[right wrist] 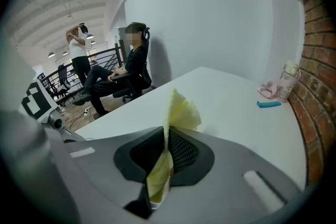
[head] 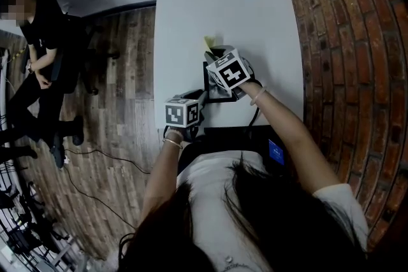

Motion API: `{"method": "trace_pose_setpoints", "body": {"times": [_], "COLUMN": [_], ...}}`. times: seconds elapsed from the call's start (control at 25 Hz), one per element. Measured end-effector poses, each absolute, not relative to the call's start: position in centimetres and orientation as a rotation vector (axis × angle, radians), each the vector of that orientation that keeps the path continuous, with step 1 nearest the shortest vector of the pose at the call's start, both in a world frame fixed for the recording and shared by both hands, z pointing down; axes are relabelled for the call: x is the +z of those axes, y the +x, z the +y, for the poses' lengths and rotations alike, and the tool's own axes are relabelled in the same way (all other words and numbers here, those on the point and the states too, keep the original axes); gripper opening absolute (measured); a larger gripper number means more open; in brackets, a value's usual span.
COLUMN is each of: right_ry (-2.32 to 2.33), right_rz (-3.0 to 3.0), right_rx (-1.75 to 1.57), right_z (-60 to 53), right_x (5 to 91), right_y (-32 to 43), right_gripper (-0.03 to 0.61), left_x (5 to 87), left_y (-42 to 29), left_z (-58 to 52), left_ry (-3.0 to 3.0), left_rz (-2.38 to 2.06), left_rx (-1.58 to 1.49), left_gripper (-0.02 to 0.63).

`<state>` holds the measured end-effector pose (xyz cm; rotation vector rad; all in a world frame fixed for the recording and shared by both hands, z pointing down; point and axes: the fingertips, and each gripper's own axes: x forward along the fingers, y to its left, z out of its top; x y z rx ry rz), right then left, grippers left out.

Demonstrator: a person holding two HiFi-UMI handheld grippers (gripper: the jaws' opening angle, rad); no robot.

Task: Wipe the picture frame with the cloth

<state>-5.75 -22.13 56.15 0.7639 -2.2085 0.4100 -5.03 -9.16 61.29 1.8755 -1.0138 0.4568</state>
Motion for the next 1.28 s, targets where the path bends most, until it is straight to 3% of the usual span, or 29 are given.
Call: {"method": "trace_pose_setpoints", "body": {"times": [0.68, 1.28], "right_ry": [1.026, 1.2], "right_rz": [-2.243, -2.267], "right_rx": [0.378, 0.312], "right_z": [-19.2, -12.5], "right_x": [52.4, 48.9], "right_y": [-0.2, 1.9], "right_gripper": [0.031, 0.031], "left_x": [60.4, 54.0], "left_y": [-5.9, -7.7], "left_z": [-8.9, -8.1], "left_ry": [1.936, 2.184], "left_rz": [-1.053, -1.264], "left_rx": [0.455, 0.479], "left_gripper": [0.057, 0.057]}}
